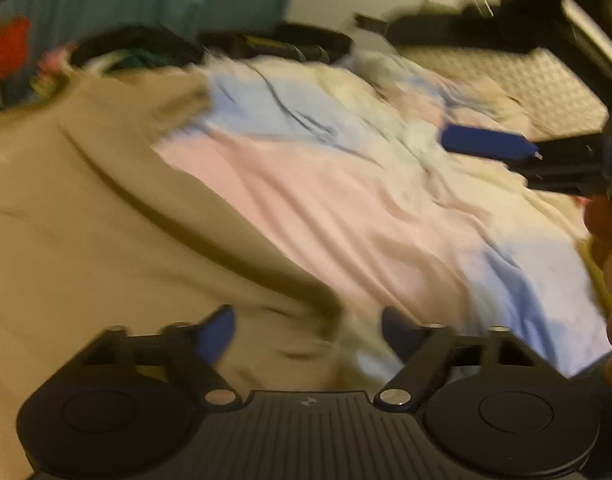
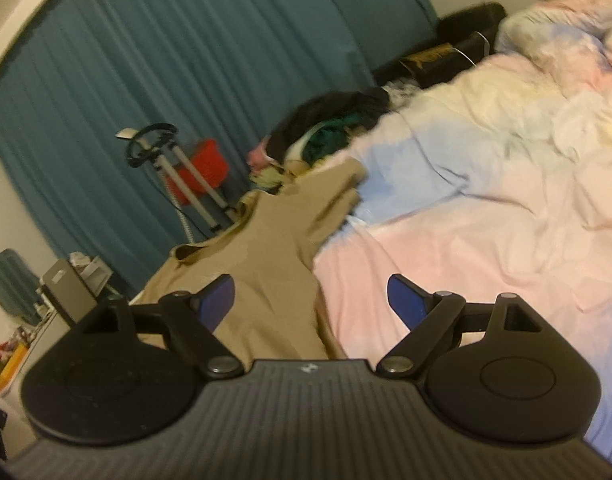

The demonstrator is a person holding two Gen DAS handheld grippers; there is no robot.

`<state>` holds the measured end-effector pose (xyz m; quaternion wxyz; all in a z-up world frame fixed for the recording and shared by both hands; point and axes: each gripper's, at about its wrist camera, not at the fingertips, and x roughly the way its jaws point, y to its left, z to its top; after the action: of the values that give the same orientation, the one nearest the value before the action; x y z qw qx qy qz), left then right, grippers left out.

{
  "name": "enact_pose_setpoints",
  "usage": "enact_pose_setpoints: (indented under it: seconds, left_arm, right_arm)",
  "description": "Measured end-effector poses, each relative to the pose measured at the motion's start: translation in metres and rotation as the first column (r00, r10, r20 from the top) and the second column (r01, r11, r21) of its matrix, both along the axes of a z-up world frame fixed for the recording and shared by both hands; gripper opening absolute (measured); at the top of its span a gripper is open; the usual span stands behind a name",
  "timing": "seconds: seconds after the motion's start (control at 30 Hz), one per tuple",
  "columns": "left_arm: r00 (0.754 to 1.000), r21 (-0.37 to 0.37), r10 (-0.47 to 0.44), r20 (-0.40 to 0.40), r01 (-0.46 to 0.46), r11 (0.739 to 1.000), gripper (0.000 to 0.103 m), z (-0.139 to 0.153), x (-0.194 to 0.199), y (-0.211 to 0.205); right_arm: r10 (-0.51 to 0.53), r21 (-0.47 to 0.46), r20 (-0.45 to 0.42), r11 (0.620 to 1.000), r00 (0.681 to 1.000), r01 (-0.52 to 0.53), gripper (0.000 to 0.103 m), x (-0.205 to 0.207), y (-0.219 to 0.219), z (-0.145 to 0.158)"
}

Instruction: Fold clothes

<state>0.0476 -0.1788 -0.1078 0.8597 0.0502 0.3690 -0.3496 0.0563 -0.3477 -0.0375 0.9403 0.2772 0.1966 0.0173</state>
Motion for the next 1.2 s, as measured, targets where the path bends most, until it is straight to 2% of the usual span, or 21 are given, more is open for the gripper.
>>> enact_pose_setpoints:
  seconds: [0.13,0.23,0.3,0.4,0.5,0.63,0.8,0.97,1.0,1.1,1.2]
  left_arm:
    - [0.99,0.007,0.116,0.074,-0.117,0.993,0.092,0.027,0.007,0.032]
    - [0.968,-0.031,0.222,0.121,-0.22,0.975,0.095,0.049,0.011,0.057]
    - [0.951,-0.073,0.277,0.136,-0.269,0.96,0.096,0.066,0.01,0.074]
    - [0.917,-0.176,0.35,0.193,-0.319,0.931,0.101,0.094,-0.002,0.098]
    - [0.889,-0.245,0.391,0.241,-0.334,0.91,0.103,0.112,-0.016,0.114]
    - [0.865,-0.26,0.412,0.288,-0.343,0.903,0.103,0.111,-0.028,0.128]
    - [0.852,-0.223,0.444,0.276,-0.392,0.892,0.103,0.098,-0.034,0.142]
    - [0.837,-0.217,0.49,0.243,-0.445,0.869,0.103,0.092,-0.028,0.154]
    - [0.834,-0.219,0.499,0.238,-0.454,0.864,0.103,0.091,-0.027,0.155]
    - [0.825,-0.22,0.522,0.216,-0.479,0.85,0.103,0.085,-0.022,0.16]
    - [0.814,-0.214,0.547,0.194,-0.509,0.834,0.103,0.078,-0.016,0.164]
  right_arm:
    - [0.014,-0.059,0.039,0.998,0.999,-0.011,0.085,-0.003,0.009,0.008]
    - [0.025,-0.093,0.061,0.995,0.998,-0.019,0.085,-0.004,0.016,0.01]
    - [0.021,-0.115,0.074,0.993,0.997,-0.012,0.085,-0.005,0.021,0.011]
    - [0.012,-0.132,0.094,0.991,0.995,0.001,0.085,-0.007,0.025,0.011]
    - [0.003,-0.144,0.111,0.99,0.994,0.013,0.085,-0.007,0.03,0.012]
    - [-0.005,-0.149,0.12,0.989,0.993,0.023,0.085,-0.002,0.036,0.01]
    - [-0.005,-0.189,0.118,0.982,0.993,0.027,0.085,0.011,0.05,0.006]
    - [0.015,-0.241,0.117,0.97,0.993,0.013,0.085,0.038,0.065,0.0]
    - [0.027,-0.224,0.11,0.975,0.994,-0.002,0.085,0.048,0.064,-0.003]
    - [0.054,-0.093,0.078,0.995,0.995,-0.046,0.085,0.085,0.053,-0.014]
    - [0.06,0.009,0.037,0.998,0.997,-0.061,0.085,0.13,0.038,-0.033]
